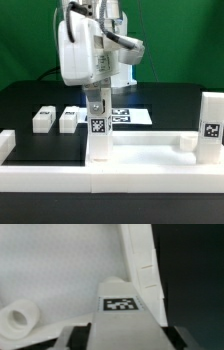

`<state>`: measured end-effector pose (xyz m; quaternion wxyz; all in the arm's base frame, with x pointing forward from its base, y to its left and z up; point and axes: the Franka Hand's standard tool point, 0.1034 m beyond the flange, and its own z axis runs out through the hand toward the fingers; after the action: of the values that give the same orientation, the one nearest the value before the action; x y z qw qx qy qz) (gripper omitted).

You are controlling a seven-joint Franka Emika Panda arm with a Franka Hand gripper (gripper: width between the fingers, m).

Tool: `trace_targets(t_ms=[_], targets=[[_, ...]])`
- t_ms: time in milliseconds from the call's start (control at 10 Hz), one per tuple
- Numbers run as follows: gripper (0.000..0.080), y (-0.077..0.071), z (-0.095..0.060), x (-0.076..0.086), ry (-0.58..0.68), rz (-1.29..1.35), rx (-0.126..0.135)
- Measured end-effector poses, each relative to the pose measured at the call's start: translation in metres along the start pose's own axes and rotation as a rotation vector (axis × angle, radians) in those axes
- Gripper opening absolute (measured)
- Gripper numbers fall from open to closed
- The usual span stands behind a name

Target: Assemble desk

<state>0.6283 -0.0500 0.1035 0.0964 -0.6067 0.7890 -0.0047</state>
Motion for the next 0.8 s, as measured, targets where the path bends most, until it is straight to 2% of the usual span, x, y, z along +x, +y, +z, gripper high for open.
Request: trace_targets(t_ms=[100, 200, 300, 500, 800], targets=[[0.0487, 0.0001, 0.0001, -0.0002, 0.000, -0.031, 0.000], [0.0487, 0.0001, 0.0004, -0.0001, 0.001, -0.068, -0.001], [0.0624, 0.0001, 0.0021, -0.0011, 0.000, -0.111, -0.010], [0.0645, -0.0011, 0.0028, -0.0073, 0.010, -0.360, -0.014], [0.0648, -0.0008, 0.0032, -0.0072, 0.004, -0.593, -0.014]])
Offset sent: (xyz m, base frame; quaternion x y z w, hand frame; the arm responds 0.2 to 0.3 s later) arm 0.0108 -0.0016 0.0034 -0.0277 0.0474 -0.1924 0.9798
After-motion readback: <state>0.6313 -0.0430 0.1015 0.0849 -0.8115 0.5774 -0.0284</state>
